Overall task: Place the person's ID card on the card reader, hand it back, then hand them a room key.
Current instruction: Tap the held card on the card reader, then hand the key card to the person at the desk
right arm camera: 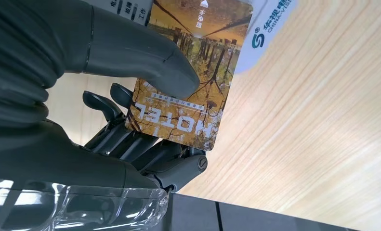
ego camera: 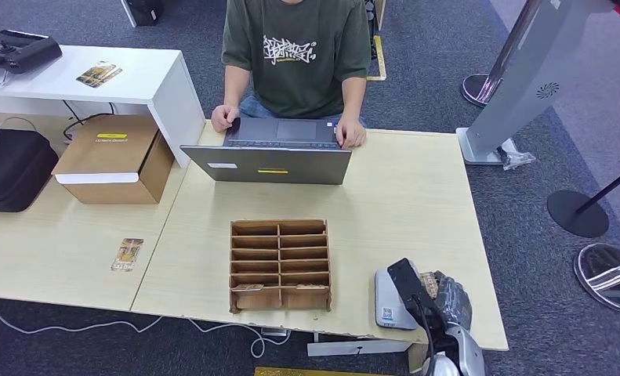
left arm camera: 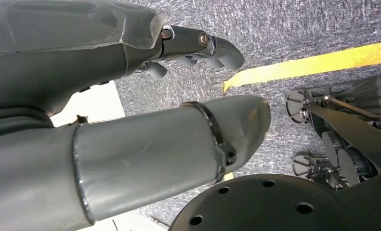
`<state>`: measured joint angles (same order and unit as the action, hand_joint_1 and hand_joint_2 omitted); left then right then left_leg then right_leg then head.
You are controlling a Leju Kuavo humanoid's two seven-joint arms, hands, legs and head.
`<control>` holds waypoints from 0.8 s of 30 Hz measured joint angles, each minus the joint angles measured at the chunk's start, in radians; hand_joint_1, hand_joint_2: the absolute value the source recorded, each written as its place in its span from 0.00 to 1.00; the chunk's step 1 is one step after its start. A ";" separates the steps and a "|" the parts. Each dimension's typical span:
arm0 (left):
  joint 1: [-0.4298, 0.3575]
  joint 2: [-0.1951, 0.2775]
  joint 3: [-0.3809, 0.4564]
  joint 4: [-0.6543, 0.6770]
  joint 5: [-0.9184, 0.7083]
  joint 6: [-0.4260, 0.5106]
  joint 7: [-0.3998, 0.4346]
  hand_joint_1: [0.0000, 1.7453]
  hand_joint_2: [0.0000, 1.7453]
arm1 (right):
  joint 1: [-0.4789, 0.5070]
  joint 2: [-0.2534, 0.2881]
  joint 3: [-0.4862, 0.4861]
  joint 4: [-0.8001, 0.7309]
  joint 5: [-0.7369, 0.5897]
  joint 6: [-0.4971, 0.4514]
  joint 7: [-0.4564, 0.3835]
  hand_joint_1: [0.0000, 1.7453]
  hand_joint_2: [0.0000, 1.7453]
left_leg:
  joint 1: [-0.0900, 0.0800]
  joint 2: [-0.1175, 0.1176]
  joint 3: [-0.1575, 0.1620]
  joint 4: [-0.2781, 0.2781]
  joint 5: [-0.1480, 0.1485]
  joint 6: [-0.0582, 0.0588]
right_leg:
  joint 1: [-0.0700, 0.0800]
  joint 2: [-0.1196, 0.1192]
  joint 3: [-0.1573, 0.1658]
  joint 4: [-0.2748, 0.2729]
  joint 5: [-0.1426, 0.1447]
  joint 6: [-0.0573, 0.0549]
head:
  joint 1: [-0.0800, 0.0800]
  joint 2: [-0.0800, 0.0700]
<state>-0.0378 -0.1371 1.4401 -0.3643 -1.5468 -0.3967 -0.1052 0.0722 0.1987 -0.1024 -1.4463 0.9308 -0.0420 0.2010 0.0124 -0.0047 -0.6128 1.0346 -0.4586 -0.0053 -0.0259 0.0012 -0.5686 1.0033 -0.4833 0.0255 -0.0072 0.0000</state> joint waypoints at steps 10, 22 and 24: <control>0.000 0.006 0.002 0.000 0.003 0.000 0.009 0.00 0.00 | -0.054 -0.001 -0.012 0.081 -0.043 0.050 0.003 1.00 1.00 | 0.000 0.001 0.004 0.000 -0.001 -0.001 | 0.000 0.001 0.001 0.000 0.000 0.000 | 0.000 0.000; 0.001 0.001 0.016 -0.002 0.007 -0.009 0.006 0.00 0.00 | -0.058 -0.001 -0.017 0.075 0.040 -0.044 -0.001 1.00 1.00 | 0.000 0.001 0.007 0.000 -0.001 -0.001 | 0.000 0.001 0.005 0.000 0.000 0.000 | 0.000 0.000; 0.002 -0.005 0.017 -0.009 0.008 -0.015 0.000 0.00 0.00 | -0.042 -0.001 -0.010 0.028 0.081 -0.097 -0.012 1.00 1.00 | 0.000 0.001 0.006 0.000 -0.001 -0.001 | 0.000 0.001 0.005 0.000 0.000 0.000 | 0.000 0.000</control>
<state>-0.0358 -0.1418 1.4575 -0.3736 -1.5384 -0.4119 -0.1054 0.0302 0.1982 -0.1128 -1.4179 1.0120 -0.1391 0.1889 0.0120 -0.0039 -0.6069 1.0347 -0.4593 -0.0060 -0.0262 0.0019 -0.5637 1.0032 -0.4834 0.0255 -0.0072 0.0000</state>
